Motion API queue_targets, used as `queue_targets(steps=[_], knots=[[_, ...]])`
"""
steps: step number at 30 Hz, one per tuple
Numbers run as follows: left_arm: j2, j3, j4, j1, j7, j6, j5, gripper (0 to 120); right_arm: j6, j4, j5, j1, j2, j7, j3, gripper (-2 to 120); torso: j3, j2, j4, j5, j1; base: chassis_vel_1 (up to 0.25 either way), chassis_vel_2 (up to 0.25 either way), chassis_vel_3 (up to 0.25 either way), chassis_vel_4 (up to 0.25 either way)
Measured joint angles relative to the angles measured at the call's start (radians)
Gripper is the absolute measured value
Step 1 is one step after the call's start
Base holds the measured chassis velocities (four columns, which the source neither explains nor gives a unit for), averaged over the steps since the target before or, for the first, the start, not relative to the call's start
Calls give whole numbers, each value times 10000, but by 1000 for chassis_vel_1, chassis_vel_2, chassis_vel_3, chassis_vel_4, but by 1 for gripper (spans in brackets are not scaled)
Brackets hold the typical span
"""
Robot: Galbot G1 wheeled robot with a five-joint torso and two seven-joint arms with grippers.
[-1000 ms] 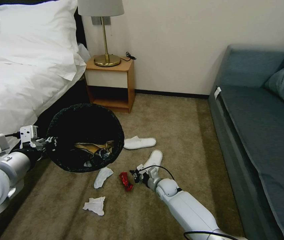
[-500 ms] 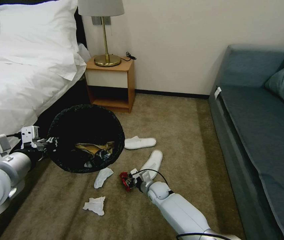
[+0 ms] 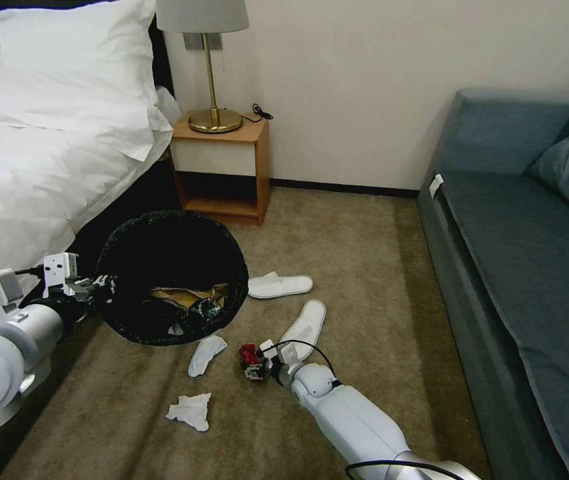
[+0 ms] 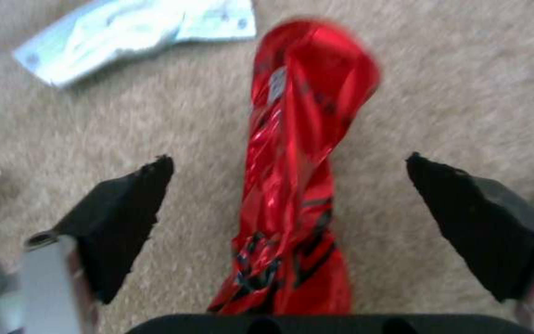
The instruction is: Pick up the trash bin, then pick up the garbage on the floor and place it into the trash bin.
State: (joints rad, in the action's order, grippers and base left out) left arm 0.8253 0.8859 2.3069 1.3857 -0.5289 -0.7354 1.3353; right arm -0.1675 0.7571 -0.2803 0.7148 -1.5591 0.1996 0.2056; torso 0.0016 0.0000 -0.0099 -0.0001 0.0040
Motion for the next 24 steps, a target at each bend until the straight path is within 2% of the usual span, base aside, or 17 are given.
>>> queue_targets(steps=[6,17,19,22,24], knots=[[58,-62,-13,-13,48,0,-54,2,260,-662,337,-78,-367,156,-161,100,0,0,0,1,0,0,0,0,0],[87,-42,-72,-12,103,0,-118,2,341,-1127,516,-160,-506,183,-161,99,-1,0,-1,1,-1,0,0,0,0],[87,-42,-78,6,107,0,-134,2,402,-1240,546,-134,-506,182,-199,86,-3,1,-4,-1,-1,0,0,0,0],[82,-35,-75,23,108,0,-133,2,438,-1272,566,-129,-503,186,-232,80,-4,1,-5,-1,-1,0,0,0,0],[59,-17,-66,30,109,0,-134,2,472,-1281,584,-129,-497,189,-279,70,-3,1,-5,-1,-1,0,0,0,0]])
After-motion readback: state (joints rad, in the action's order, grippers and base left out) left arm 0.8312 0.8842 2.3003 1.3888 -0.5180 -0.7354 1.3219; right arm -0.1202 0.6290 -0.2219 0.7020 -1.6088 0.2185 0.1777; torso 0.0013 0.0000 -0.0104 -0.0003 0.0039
